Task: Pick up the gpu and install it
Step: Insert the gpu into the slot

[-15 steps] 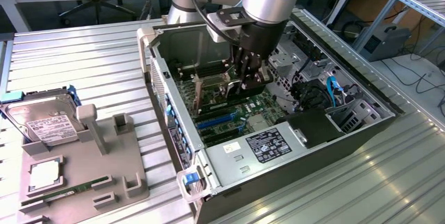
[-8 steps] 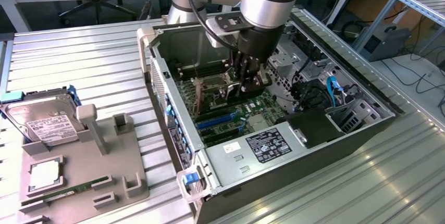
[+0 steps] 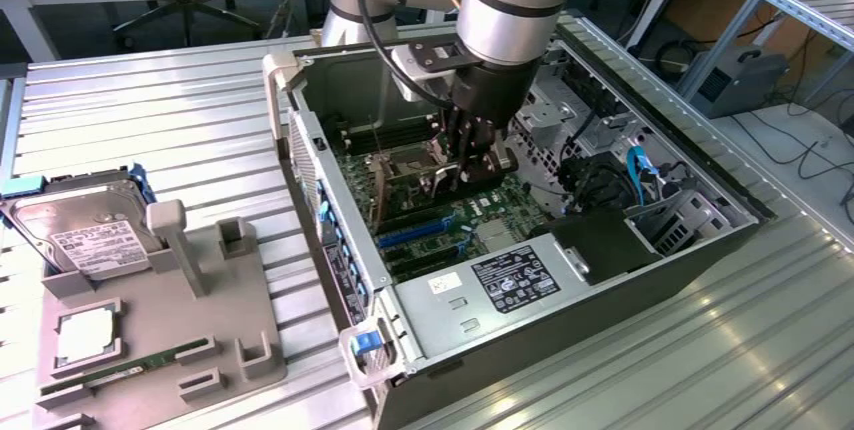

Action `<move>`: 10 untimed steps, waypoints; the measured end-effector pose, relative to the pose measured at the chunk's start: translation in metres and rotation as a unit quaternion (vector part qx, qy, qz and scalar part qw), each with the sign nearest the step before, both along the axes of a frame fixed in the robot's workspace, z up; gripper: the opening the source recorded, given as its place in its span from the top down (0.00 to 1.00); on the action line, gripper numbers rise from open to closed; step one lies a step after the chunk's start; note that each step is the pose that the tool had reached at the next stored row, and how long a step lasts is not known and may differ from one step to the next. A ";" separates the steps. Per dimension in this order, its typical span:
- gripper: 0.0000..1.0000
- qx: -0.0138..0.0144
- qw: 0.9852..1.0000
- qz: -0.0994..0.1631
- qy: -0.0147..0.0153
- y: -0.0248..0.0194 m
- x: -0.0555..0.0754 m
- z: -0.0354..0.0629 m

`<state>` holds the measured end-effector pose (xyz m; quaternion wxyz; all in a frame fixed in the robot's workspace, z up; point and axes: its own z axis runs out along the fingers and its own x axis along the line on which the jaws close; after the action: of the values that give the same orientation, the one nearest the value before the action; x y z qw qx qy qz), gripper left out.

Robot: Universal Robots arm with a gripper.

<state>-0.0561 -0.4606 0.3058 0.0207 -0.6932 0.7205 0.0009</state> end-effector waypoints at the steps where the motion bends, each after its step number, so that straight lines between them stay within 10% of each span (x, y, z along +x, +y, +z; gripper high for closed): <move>1: 0.73 0.000 1.000 0.000 0.000 0.0000 0.000 0.0000; 10: 0.73 0.000 1.000 0.000 -0.005 0.0000 -0.006 -0.0092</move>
<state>-0.0625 -0.4606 0.2967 0.0242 -0.6932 0.7203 -0.0025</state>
